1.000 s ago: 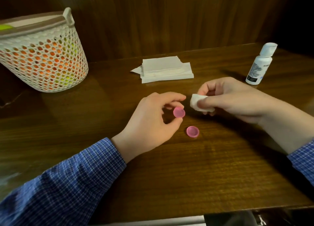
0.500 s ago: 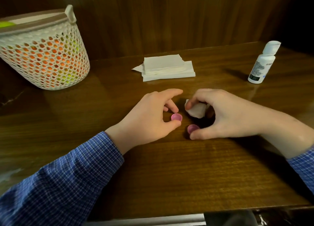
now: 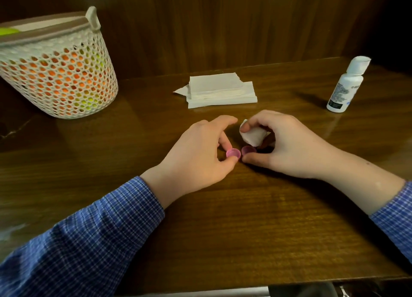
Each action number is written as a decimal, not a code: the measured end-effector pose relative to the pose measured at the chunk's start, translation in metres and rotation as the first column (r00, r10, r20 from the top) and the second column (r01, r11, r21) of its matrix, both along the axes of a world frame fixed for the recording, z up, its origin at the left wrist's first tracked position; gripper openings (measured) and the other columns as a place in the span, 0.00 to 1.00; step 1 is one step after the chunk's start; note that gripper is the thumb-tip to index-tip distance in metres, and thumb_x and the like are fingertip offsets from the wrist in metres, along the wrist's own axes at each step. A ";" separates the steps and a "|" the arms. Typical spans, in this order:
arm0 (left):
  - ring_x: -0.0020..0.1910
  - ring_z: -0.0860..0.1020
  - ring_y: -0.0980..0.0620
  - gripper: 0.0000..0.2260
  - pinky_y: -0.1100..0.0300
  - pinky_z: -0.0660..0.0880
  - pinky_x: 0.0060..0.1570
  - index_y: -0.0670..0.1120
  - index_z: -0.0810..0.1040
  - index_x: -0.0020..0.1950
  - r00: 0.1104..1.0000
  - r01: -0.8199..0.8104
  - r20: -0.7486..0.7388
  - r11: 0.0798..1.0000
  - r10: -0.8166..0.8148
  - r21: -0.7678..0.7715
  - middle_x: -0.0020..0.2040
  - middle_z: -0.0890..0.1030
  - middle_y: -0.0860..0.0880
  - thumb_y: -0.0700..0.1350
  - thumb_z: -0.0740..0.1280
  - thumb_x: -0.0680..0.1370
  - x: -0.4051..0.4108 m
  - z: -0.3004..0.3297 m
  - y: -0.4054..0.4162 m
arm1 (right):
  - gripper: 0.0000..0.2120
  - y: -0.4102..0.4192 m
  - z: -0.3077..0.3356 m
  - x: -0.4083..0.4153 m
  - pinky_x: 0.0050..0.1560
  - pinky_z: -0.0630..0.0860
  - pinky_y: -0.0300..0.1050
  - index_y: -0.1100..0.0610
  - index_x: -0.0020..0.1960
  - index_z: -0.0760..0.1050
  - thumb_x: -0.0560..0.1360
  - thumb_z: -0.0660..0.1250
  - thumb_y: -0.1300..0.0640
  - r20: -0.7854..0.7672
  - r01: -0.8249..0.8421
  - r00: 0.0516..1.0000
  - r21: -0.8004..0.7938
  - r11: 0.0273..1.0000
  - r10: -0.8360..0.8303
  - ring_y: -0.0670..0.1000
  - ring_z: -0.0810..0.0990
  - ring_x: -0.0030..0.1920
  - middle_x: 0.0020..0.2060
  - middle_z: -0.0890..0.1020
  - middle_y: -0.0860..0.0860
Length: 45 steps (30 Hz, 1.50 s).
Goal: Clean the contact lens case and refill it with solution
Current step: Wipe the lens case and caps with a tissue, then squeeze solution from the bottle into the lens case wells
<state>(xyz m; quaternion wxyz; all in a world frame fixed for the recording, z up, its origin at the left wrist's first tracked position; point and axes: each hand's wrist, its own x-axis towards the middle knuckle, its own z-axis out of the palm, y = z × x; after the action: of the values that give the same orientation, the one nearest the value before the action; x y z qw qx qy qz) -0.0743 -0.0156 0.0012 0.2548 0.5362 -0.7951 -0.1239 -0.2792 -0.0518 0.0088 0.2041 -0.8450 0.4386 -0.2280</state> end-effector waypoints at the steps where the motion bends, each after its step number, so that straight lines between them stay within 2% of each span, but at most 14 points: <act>1: 0.52 0.81 0.59 0.33 0.51 0.78 0.65 0.55 0.66 0.78 1.000 0.001 -0.003 1.000 -0.001 0.010 0.48 0.84 0.60 0.51 0.75 0.76 0.001 0.000 0.000 | 0.20 -0.001 0.000 -0.001 0.55 0.75 0.36 0.45 0.61 0.77 0.71 0.77 0.46 0.032 0.006 0.999 -0.002 1.000 -0.006 0.41 0.78 0.57 0.57 0.79 0.39; 4: 0.52 0.79 0.59 0.36 0.59 0.80 0.57 0.58 0.63 0.79 0.998 -0.019 -0.054 0.999 0.021 0.038 0.51 0.81 0.61 0.57 0.75 0.74 0.005 0.002 0.000 | 0.06 -0.007 0.002 -0.005 0.50 0.72 0.31 0.44 0.54 0.81 0.77 0.71 0.51 0.225 0.098 0.970 0.008 0.995 -0.098 0.36 0.79 0.53 0.50 0.81 0.36; 6: 0.50 0.80 0.60 0.35 0.65 0.79 0.50 0.58 0.64 0.77 0.986 -0.090 -0.139 0.995 0.094 0.038 0.50 0.80 0.61 0.58 0.75 0.74 0.013 0.011 -0.004 | 0.05 -0.017 0.009 0.000 0.44 0.74 0.30 0.47 0.51 0.82 0.78 0.71 0.56 0.323 0.143 0.933 0.080 0.987 -0.161 0.36 0.81 0.49 0.45 0.83 0.39; 11: 0.40 0.83 0.61 0.22 0.70 0.78 0.33 0.52 0.74 0.71 0.891 -0.363 -0.264 0.929 0.369 0.072 0.44 0.83 0.58 0.49 0.74 0.77 0.060 0.041 -0.035 | 0.07 -0.056 0.037 0.063 0.40 0.80 0.36 0.54 0.48 0.79 0.74 0.75 0.62 0.276 0.053 0.958 0.106 0.993 -0.080 0.44 0.84 0.39 0.41 0.85 0.49; 14: 0.41 0.83 0.56 0.19 0.63 0.79 0.37 0.50 0.75 0.70 0.829 -0.461 -0.296 0.880 0.474 0.119 0.45 0.84 0.54 0.46 0.72 0.79 0.091 0.046 -0.046 | 0.08 -0.084 0.044 0.115 0.39 0.80 0.43 0.57 0.51 0.79 0.73 0.75 0.62 0.249 0.024 0.966 0.163 0.986 -0.065 0.49 0.83 0.42 0.44 0.84 0.53; 17: 0.43 0.83 0.54 0.19 0.60 0.79 0.43 0.49 0.75 0.69 0.818 -0.482 -0.278 0.864 0.503 0.145 0.45 0.84 0.52 0.45 0.72 0.79 0.105 0.044 -0.051 | 0.08 -0.099 0.042 0.140 0.40 0.74 0.40 0.53 0.52 0.76 0.76 0.72 0.58 0.186 0.133 0.971 0.109 0.985 -0.152 0.49 0.79 0.48 0.48 0.80 0.50; 24: 0.37 0.79 0.59 0.10 0.69 0.71 0.33 0.51 0.81 0.59 0.926 -0.305 -0.191 0.944 0.325 0.128 0.46 0.83 0.54 0.45 0.72 0.78 0.057 0.039 -0.059 | 0.09 -0.043 0.032 0.040 0.40 0.77 0.39 0.48 0.43 0.76 0.74 0.72 0.60 0.368 0.300 0.888 -0.012 0.954 -0.274 0.48 0.83 0.41 0.40 0.83 0.48; 28: 0.43 0.79 0.61 0.11 0.72 0.68 0.37 0.50 0.81 0.59 0.975 -0.124 -0.183 0.992 0.127 0.029 0.47 0.82 0.55 0.46 0.72 0.77 -0.014 0.054 -0.072 | 0.12 0.000 0.014 -0.050 0.37 0.72 0.27 0.47 0.41 0.72 0.73 0.73 0.59 0.557 0.554 0.703 -0.038 0.832 -0.442 0.38 0.78 0.36 0.37 0.79 0.47; 30: 0.45 0.77 0.62 0.17 0.72 0.67 0.38 0.50 0.78 0.65 0.984 -0.008 -0.179 1.000 0.012 0.022 0.50 0.81 0.55 0.48 0.72 0.77 -0.054 0.064 -0.081 | 0.13 0.001 0.008 -0.087 0.38 0.72 0.29 0.48 0.47 0.71 0.72 0.75 0.57 0.618 0.696 0.551 0.030 0.717 -0.561 0.37 0.76 0.37 0.40 0.77 0.44; 32: 0.45 0.77 0.60 0.23 0.70 0.69 0.38 0.49 0.73 0.71 0.985 0.086 -0.151 0.996 -0.080 0.034 0.54 0.79 0.54 0.49 0.72 0.77 -0.095 0.074 -0.090 | 0.24 -0.013 0.004 -0.113 0.46 0.74 0.35 0.52 0.60 0.70 0.70 0.77 0.54 0.557 0.758 0.452 0.171 0.629 -0.696 0.40 0.76 0.45 0.46 0.76 0.44; 35: 0.48 0.77 0.57 0.30 0.67 0.70 0.40 0.50 0.66 0.76 0.983 0.155 -0.110 0.986 -0.148 0.056 0.60 0.76 0.51 0.51 0.73 0.77 -0.145 0.083 -0.104 | 0.45 -0.042 -0.002 -0.127 0.60 0.79 0.52 0.54 0.78 0.58 0.69 0.80 0.53 0.390 0.681 0.501 0.372 0.630 -0.773 0.55 0.80 0.60 0.65 0.76 0.53; 37: 0.56 0.77 0.52 0.33 0.63 0.74 0.47 0.49 0.62 0.79 0.981 0.174 -0.097 0.982 -0.167 0.072 0.66 0.75 0.47 0.50 0.73 0.77 -0.167 0.086 -0.113 | 0.48 -0.060 -0.003 -0.122 0.61 0.80 0.57 0.50 0.81 0.54 0.70 0.80 0.54 0.339 0.639 0.548 0.420 0.645 -0.764 0.59 0.80 0.64 0.73 0.71 0.56; 42: 0.69 0.75 0.47 0.31 0.57 0.76 0.59 0.52 0.60 0.81 0.976 0.213 -0.070 0.970 -0.206 0.113 0.76 0.71 0.46 0.46 0.69 0.81 -0.187 0.078 -0.133 | 0.29 -0.095 -0.014 -0.113 0.53 0.85 0.53 0.54 0.72 0.68 0.75 0.76 0.55 0.319 0.673 0.574 0.341 0.656 -0.754 0.54 0.84 0.54 0.63 0.81 0.53; 45: 0.71 0.73 0.50 0.22 0.63 0.71 0.60 0.51 0.69 0.77 0.975 0.220 -0.049 0.975 -0.218 0.038 0.75 0.73 0.50 0.45 0.67 0.83 -0.187 0.070 -0.138 | 0.15 -0.097 -0.017 -0.114 0.32 0.82 0.41 0.53 0.59 0.78 0.75 0.75 0.51 0.300 0.675 0.605 0.298 0.675 -0.738 0.49 0.86 0.39 0.49 0.85 0.51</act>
<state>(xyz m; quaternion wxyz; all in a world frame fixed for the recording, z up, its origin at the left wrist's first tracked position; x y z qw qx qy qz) -0.2613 -0.1535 0.0710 0.2458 0.4477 -0.8406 -0.1803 -0.3928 -0.1483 -0.0077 0.2460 -0.5186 0.7020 -0.4215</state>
